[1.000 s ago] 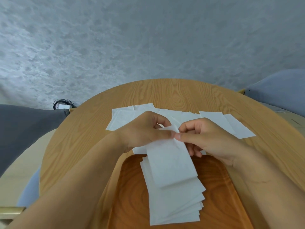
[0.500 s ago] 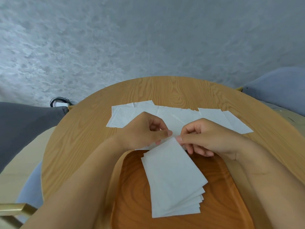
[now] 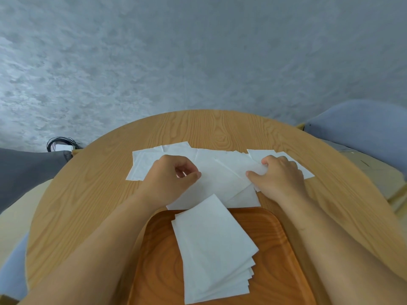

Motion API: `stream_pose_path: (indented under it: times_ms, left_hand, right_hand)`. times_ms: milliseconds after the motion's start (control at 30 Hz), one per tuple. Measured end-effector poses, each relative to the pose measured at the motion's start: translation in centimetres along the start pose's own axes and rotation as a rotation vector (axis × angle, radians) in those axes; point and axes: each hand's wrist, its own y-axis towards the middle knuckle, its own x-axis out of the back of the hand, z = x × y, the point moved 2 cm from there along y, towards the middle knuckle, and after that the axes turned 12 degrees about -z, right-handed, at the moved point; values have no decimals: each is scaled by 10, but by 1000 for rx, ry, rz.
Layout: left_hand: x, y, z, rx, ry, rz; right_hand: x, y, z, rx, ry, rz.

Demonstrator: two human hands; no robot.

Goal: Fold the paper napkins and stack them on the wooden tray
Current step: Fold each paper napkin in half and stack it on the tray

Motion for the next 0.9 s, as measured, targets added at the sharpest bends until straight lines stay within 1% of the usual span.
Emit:
stream_pose_path:
  times_ms: [100,200,300,433,500,600,667,733,767,833,900]
  left_hand:
    - [-2,0,6,-23,141,30]
    - [-4,0,10,-44,199,69]
    - [-5,0,11,-39,190,111]
    - [-7,0,10,-36,207,110]
    - [-8,0,10,-45,218,103]
    - [-9,0,9,-38,218,73]
    - [-9,0,9,-31,204,64]
    - [-9,0,9,-26,191,70]
    - [-10,0,9,-21,189,73]
    - [-9,1,10,-5,193,71]
    - [-9,1,11,5,195,64]
  right_hand:
    - [0,4,-4,-17,-29,-51]
    - [-1,9,-6,-54,32,-76]
    - [-1,12,-6,-73,86,-39]
    - [-1,9,-3,-66,134,6]
    - [-1,8,1,-57,241,-1]
    - [9,4,14,-25,629,-16]
    - [18,-3,27,82,791,27]
    - [22,-12,39,202,850,108]
    - [21,-16,42,222,871,145]
    - [18,-17,44,159,910,171]
    - [13,-13,39,67,865,115]
